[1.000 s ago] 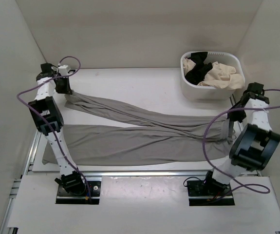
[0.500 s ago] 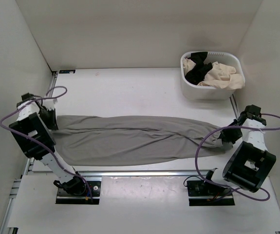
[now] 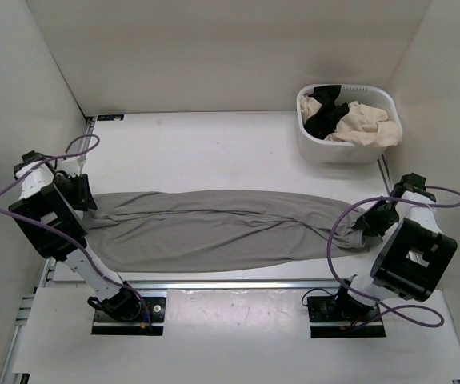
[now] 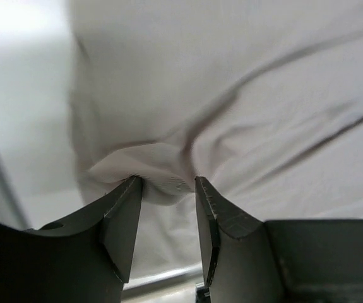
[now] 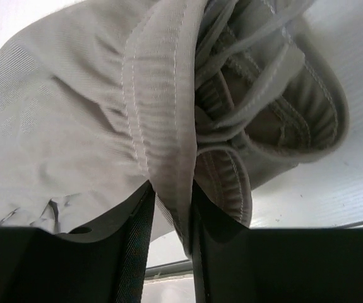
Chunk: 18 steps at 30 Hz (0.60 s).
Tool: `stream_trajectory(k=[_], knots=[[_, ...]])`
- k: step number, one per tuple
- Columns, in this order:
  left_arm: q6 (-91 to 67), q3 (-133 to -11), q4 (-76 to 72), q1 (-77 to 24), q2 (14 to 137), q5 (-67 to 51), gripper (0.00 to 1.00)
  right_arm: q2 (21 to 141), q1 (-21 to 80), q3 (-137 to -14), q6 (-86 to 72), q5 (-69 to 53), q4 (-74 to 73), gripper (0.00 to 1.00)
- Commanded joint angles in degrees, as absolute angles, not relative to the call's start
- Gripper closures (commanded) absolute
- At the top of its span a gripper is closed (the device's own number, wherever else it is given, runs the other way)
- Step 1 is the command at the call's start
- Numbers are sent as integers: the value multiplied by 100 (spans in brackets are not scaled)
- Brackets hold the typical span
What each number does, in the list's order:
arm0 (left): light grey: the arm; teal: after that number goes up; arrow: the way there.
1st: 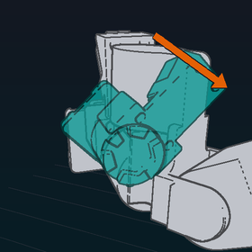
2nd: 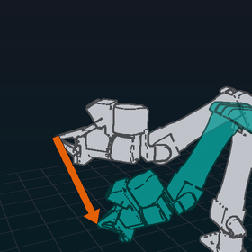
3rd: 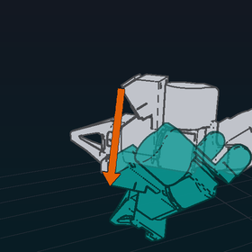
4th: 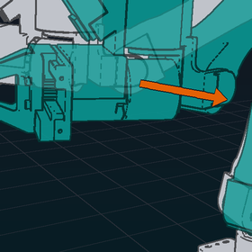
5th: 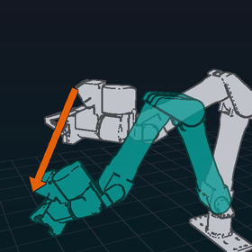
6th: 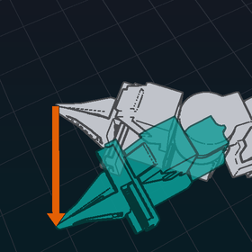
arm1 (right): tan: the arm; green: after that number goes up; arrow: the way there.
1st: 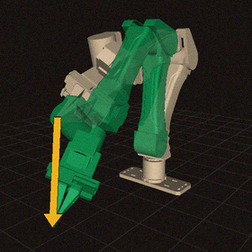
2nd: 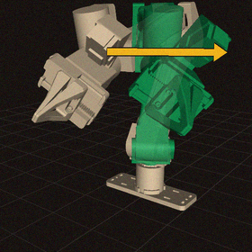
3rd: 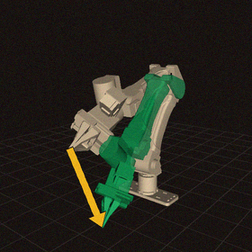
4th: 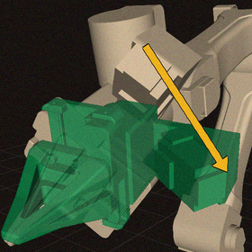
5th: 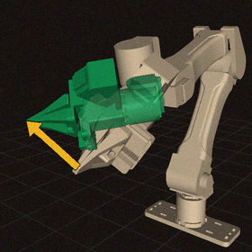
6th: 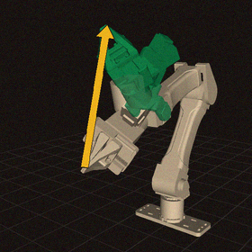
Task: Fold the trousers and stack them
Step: Flatten the trousers out
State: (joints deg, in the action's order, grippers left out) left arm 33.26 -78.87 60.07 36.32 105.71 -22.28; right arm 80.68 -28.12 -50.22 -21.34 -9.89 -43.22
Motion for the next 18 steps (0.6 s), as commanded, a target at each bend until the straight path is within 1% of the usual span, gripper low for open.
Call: stream_trajectory(k=[1,7,15,16,18], knots=[[3147,-8454,5950,3674,10748,-2663,49,8305,-2839,-5343,-1995,-1073,-4192,67],[2804,-8929,5827,3674,11478,-2259,49,8622,-2839,-5511,-1995,-888,-4192,67],[2733,-8869,5607,3604,11786,-1670,49,8912,-2839,-5616,-1995,-694,-4192,67],[2733,-8868,5555,3604,11786,-1670,51,8912,-2839,-5668,-1995,-694,-4192,67],[2681,-8799,5555,3551,11786,-1600,57,8912,-2839,-5669,-1995,-694,-4192,67]])
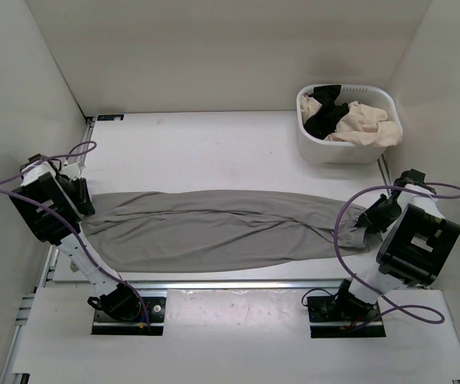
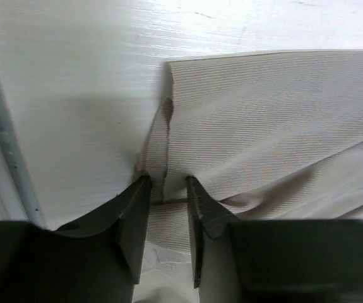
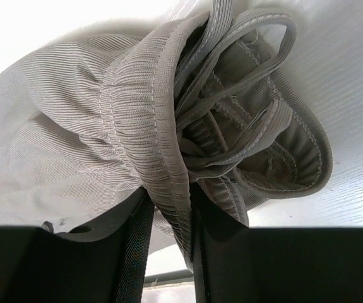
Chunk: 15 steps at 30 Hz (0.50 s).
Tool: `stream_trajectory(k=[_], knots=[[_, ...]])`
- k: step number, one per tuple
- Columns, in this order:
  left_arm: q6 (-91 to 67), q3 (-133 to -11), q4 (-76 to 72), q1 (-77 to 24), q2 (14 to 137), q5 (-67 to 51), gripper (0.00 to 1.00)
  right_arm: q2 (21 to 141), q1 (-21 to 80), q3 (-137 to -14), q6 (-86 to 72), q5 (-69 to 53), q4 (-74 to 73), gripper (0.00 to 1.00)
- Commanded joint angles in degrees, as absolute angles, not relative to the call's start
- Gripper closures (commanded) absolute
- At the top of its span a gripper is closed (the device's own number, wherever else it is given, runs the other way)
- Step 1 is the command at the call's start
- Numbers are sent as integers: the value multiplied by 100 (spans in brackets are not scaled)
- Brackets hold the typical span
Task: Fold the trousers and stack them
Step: Flatten the trousers out
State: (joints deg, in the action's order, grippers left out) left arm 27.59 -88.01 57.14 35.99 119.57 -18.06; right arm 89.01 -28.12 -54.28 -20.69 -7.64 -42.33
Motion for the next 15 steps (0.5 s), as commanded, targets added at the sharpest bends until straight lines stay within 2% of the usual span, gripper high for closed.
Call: stream_trajectory(k=[1,2,6,9,11,15], knots=[[2681,-8798,5502,3551,11734,-1600,60,8912,-2839,-5669,-1995,-642,-4192,67],[2681,-8798,5502,3551,11733,-1600,63,8912,-2839,-5669,-1995,-642,-4192,67],[2733,-8561,5502,3551,11610,-1714,86,8912,-2839,-5669,-1995,-642,-4192,67],[2786,-8438,5555,3498,11497,-1775,86,8912,-2839,-5669,-1995,-703,-4192,73],[2839,-8385,5668,3498,11444,-1898,86,8912,-2839,-5739,-1995,-703,-4192,80],[2909,-8683,5730,3498,11189,-2030,86,8693,-2839,-6116,-1995,-878,-4315,84]])
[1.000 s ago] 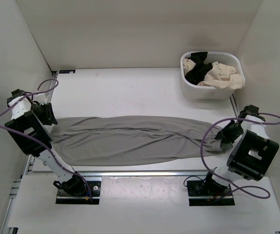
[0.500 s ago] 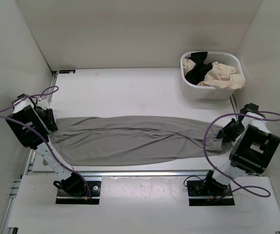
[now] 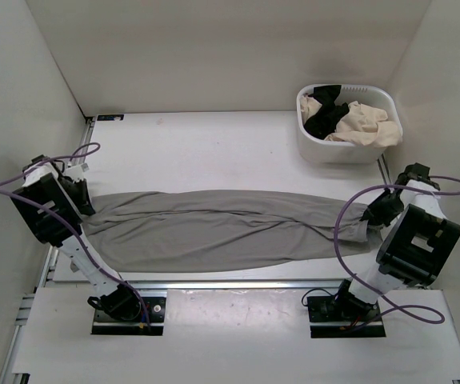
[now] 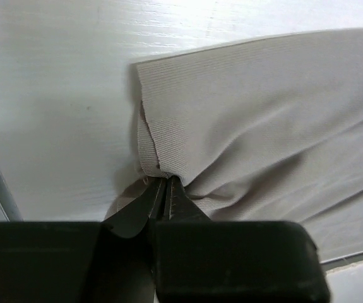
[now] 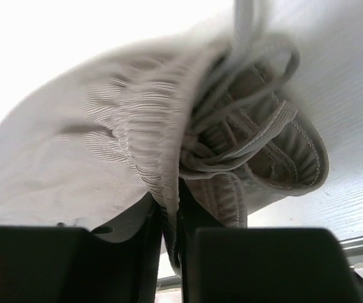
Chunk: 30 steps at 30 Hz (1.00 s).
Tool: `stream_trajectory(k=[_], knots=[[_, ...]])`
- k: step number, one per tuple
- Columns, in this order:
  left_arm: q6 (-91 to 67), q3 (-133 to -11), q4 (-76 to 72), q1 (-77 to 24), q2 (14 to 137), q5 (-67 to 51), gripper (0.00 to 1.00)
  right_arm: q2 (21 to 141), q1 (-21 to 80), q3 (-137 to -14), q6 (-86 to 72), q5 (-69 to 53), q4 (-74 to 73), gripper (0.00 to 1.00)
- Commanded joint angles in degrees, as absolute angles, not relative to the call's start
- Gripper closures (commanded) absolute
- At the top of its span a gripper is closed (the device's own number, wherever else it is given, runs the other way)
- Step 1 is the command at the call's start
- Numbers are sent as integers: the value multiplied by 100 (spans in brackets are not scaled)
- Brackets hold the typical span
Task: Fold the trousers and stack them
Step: Flatten the trousers out
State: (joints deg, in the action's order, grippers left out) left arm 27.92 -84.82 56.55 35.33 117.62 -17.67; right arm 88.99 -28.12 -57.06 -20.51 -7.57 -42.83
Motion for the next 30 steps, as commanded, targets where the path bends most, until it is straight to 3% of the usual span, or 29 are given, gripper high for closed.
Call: stream_trajectory(k=[1,7,19,22,23,24,26,30], knots=[[2909,-8779,5791,3498,11188,-2030,86,8614,-2839,-6204,-2047,-879,-4394,84],[2962,-9535,6178,3551,11074,-2390,86,8561,-2944,-6504,-1995,-984,-4588,68],[3015,-9782,6433,3551,10951,-2532,86,9579,-2944,-6521,-2162,-1090,-4184,68],[3015,-9730,6486,3551,11170,-2461,86,9642,-2944,-6592,-2214,-1143,-4079,74],[3015,-9660,6486,3551,11171,-2391,84,9642,-2944,-6592,-2215,-1143,-4078,83],[3015,-9659,6486,3551,11241,-2338,75,9642,-2944,-6592,-2215,-1143,-4078,89],[3015,-9598,6486,3551,11320,-2338,71,9563,-2944,-6592,-2215,-1195,-4078,100],[2962,-9598,6434,3551,11522,-2232,55,9019,-2944,-6653,-2005,-1563,-4078,100]])
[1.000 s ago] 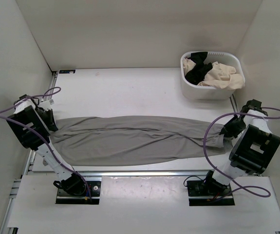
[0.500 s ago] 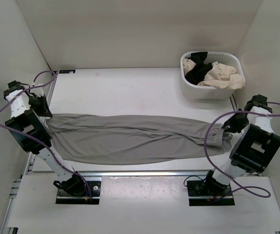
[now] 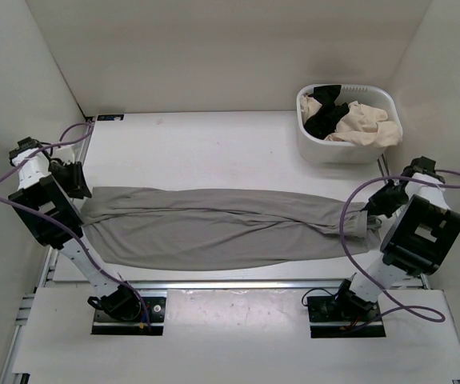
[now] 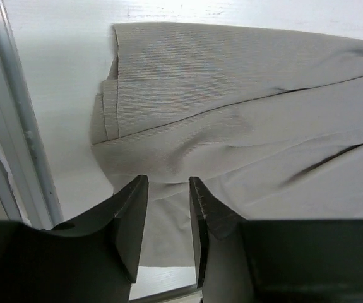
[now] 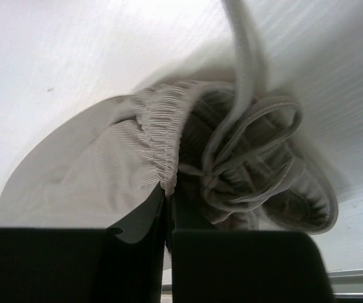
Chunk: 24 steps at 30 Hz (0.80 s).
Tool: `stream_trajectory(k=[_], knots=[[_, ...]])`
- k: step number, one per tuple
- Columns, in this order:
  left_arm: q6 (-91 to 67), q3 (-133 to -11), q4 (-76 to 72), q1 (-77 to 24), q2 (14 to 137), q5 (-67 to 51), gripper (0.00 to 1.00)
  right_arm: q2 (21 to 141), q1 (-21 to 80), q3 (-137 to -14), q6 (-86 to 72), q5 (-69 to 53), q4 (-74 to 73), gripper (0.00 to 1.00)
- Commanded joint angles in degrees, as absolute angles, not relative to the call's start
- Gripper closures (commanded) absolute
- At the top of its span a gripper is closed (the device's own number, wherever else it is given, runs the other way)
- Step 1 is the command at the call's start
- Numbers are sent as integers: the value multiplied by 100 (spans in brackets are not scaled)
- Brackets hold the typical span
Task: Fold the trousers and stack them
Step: Flatten the trousers out
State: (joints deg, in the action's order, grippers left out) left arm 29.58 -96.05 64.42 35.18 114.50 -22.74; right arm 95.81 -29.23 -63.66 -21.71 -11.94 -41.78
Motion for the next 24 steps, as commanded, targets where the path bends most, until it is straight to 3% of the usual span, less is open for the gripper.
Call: stream_trajectory(k=[1,9,24], knots=[[2962,-9598,6434,3551,11522,-2172,55,8730,-2944,-6653,-1873,-1852,-4078,100],[2962,-9545,6328,3551,11750,-1978,53,7832,-2944,-6574,-1819,-2215,-4201,100],[2514,-9545,5282,3551,12155,-1195,40,7954,-2944,-6680,-1767,-2188,-4254,100]])
